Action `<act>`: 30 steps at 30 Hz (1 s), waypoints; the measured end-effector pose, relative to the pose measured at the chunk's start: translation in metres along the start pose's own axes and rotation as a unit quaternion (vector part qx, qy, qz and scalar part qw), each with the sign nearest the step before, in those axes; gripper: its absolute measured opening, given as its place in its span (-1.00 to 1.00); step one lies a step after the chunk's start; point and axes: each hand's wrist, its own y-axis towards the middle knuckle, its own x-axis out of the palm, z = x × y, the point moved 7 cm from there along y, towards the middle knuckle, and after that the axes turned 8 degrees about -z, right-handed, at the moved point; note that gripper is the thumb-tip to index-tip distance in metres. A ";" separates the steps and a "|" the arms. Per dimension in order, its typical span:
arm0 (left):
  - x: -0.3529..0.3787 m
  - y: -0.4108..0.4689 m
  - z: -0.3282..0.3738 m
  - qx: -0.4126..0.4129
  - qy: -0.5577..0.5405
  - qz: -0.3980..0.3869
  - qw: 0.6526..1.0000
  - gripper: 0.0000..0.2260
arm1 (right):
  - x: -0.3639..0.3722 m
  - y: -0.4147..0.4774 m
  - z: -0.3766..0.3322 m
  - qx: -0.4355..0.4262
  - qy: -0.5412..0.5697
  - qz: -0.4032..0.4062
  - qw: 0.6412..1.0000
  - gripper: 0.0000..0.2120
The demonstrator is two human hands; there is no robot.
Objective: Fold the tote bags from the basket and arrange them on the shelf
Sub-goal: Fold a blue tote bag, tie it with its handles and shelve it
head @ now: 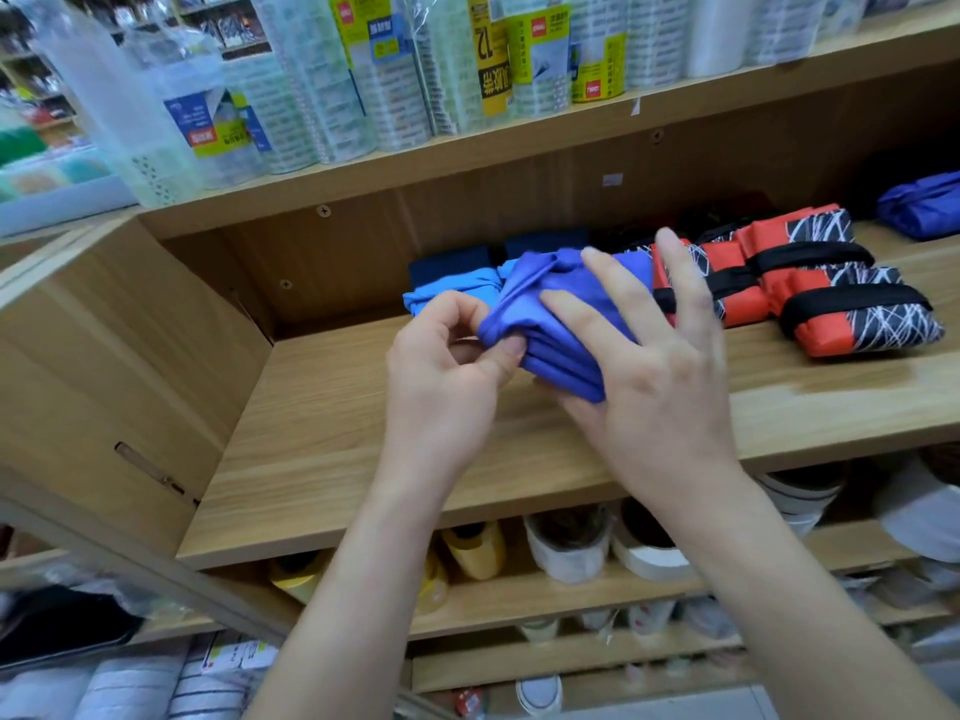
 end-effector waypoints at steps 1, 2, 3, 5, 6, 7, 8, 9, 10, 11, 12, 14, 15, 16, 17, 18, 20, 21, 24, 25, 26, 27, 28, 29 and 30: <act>0.002 -0.001 0.001 -0.012 -0.024 -0.006 1.000 -0.89 | -0.004 0.002 -0.002 -0.005 -0.027 0.029 0.999 -0.56; 0.004 -0.002 0.002 -0.024 -0.053 -0.012 0.998 -0.93 | -0.007 0.004 -0.005 -0.027 -0.027 0.054 0.998 -0.65; 0.004 -0.003 0.004 -0.035 -0.077 -0.015 0.996 -0.95 | -0.009 0.004 -0.009 -0.065 -0.006 0.073 0.995 -0.69; 0.002 -0.003 0.004 -0.054 -0.103 -0.018 0.993 -0.95 | -0.011 0.005 -0.012 -0.141 0.053 0.077 0.986 -0.68; 0.000 -0.004 0.003 -0.061 -0.101 -0.015 0.993 -0.95 | -0.012 0.005 -0.012 -0.161 0.069 0.071 0.982 -0.67; -0.001 -0.005 0.002 -0.063 -0.087 -0.008 0.994 -0.93 | -0.012 0.006 -0.010 -0.168 0.076 0.067 0.981 -0.66; -0.002 -0.006 0.002 -0.062 -0.068 0.001 0.996 -0.91 | -0.012 0.007 -0.009 -0.167 0.077 0.068 0.981 -0.67; -0.002 -0.007 0.000 -0.061 -0.049 0.012 0.997 -0.89 | -0.011 0.007 -0.009 -0.164 0.072 0.070 0.981 -0.70; -0.002 -0.008 -0.002 -0.063 -0.034 0.023 0.997 -0.88 | -0.011 0.007 -0.010 -0.160 0.060 0.074 0.983 -0.73; -0.001 -0.008 -0.004 -0.069 -0.024 0.034 0.997 -0.86 | -0.009 0.007 -0.013 -0.159 0.043 0.073 0.984 -0.75; -0.001 -0.009 -0.006 -0.080 -0.023 0.042 0.996 -0.85 | -0.007 0.007 -0.017 -0.160 0.023 0.070 0.984 -0.77; 0.000 -0.010 -0.011 -0.109 -0.052 0.051 0.991 -0.81 | -0.006 0.007 -0.023 -0.166 -0.015 0.059 0.984 -0.79; 0.000 -0.009 -0.012 -0.120 -0.066 0.052 0.989 -0.81 | -0.007 0.008 -0.025 -0.167 -0.033 0.052 0.984 -0.80; 0.000 -0.008 -0.012 -0.126 -0.072 0.052 0.988 -0.81 | -0.008 0.009 -0.027 -0.168 -0.049 0.042 0.984 -0.83; 0.000 -0.006 -0.011 -0.130 -0.073 0.051 0.988 -0.83 | -0.008 0.010 -0.030 -0.170 -0.061 0.030 0.983 -0.86; -0.001 -0.005 -0.010 -0.134 -0.074 0.049 0.987 -0.85 | -0.009 0.012 -0.031 -0.176 -0.067 0.017 0.982 -0.90; -0.001 -0.004 -0.009 -0.151 -0.065 0.040 0.985 -0.90 | -0.008 0.013 -0.034 -0.192 -0.078 -0.010 0.978 -0.93; -0.001 -0.004 -0.010 -0.160 -0.053 0.034 0.985 -0.91 | -0.007 0.012 -0.036 -0.202 -0.084 -0.026 0.976 -0.90; -0.005 -0.004 -0.007 -0.140 0.026 0.029 0.989 -0.87 | -0.005 0.015 -0.040 -0.237 -0.097 -0.065 0.964 -0.83; -0.007 -0.003 -0.004 -0.120 0.078 0.031 0.989 -0.85 | -0.003 0.017 -0.041 -0.246 -0.094 -0.082 0.961 -0.83; -0.008 -0.002 0.002 -0.098 0.137 0.032 0.985 -0.84 | -0.002 0.019 -0.041 -0.250 -0.088 -0.102 0.959 -0.82; -0.008 -0.002 0.008 -0.076 0.195 0.033 0.977 -0.83 | 0.000 0.022 -0.041 -0.248 -0.081 -0.120 0.958 -0.81; -0.008 -0.002 0.014 -0.056 0.241 0.032 0.968 -0.82 | 0.002 0.025 -0.039 -0.240 -0.071 -0.133 0.959 -0.82; -0.007 -0.002 0.019 -0.036 0.266 0.032 0.963 -0.84 | 0.003 0.029 -0.037 -0.221 -0.055 -0.144 0.963 -0.84; -0.007 -0.002 0.024 -0.016 0.272 0.033 0.962 -0.86 | 0.003 0.033 -0.035 -0.193 -0.033 -0.159 0.968 -0.87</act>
